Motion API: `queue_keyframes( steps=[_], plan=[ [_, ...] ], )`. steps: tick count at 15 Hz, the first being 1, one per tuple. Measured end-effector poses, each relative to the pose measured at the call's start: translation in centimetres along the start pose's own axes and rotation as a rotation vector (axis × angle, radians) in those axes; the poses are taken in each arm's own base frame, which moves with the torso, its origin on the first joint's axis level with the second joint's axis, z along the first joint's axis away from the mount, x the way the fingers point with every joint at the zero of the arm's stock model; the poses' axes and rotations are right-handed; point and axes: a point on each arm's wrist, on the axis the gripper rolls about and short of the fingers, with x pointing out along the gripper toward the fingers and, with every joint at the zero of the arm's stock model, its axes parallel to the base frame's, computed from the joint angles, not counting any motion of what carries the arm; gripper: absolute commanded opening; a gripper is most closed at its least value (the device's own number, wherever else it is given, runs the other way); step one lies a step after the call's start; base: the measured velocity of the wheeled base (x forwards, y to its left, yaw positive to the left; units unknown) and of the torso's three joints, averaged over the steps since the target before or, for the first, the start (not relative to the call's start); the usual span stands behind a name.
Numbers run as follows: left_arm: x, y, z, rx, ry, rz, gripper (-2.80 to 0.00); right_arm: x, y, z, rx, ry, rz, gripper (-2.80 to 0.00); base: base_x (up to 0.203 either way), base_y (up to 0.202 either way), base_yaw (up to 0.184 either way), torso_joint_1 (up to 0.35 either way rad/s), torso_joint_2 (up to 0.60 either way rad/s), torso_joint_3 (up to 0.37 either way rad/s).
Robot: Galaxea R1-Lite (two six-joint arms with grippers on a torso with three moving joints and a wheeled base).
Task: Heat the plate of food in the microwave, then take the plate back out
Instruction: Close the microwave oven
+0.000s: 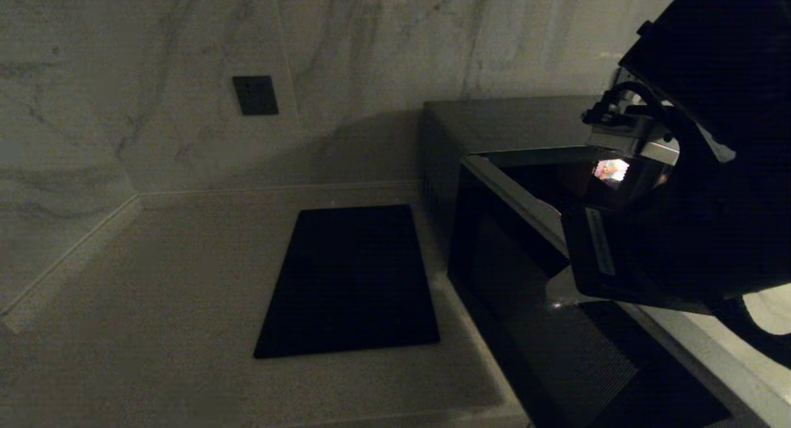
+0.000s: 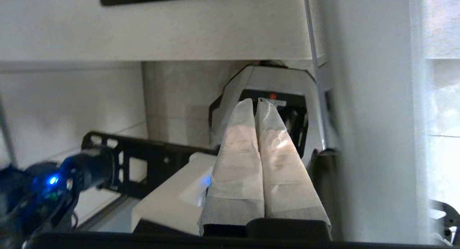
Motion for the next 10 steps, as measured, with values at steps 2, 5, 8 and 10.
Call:
queue_keyframes(
  steps=[2, 5, 8, 10],
  plan=[
    [0.0, 0.0, 0.0, 0.000, 0.000, 0.000, -2.80, 0.0, -0.3, -0.1, 0.028, -0.012, -0.032, -2.80, 0.000, 0.000, 0.000, 0.000, 0.00, 0.000],
    [0.0, 0.0, 0.0, 0.000, 0.000, 0.000, -2.80, 0.1, -1.0, -0.2, 0.061, -0.014, -0.106, -2.80, 0.000, 0.000, 0.000, 0.000, 0.00, 0.000],
    [0.0, 0.0, 0.0, 0.000, 0.000, -0.001, -2.80, 0.5, -1.9, 0.8, 0.114, -0.041, -0.151, -2.80, 0.000, 0.000, 0.000, 0.000, 0.00, 0.000],
    [0.0, 0.0, 0.0, 0.000, 0.000, 0.000, -2.80, 0.7, -2.6, 1.5, 0.149, -0.054, -0.176, -2.80, 0.000, 0.000, 0.000, 0.000, 0.00, 0.000]
  ],
)
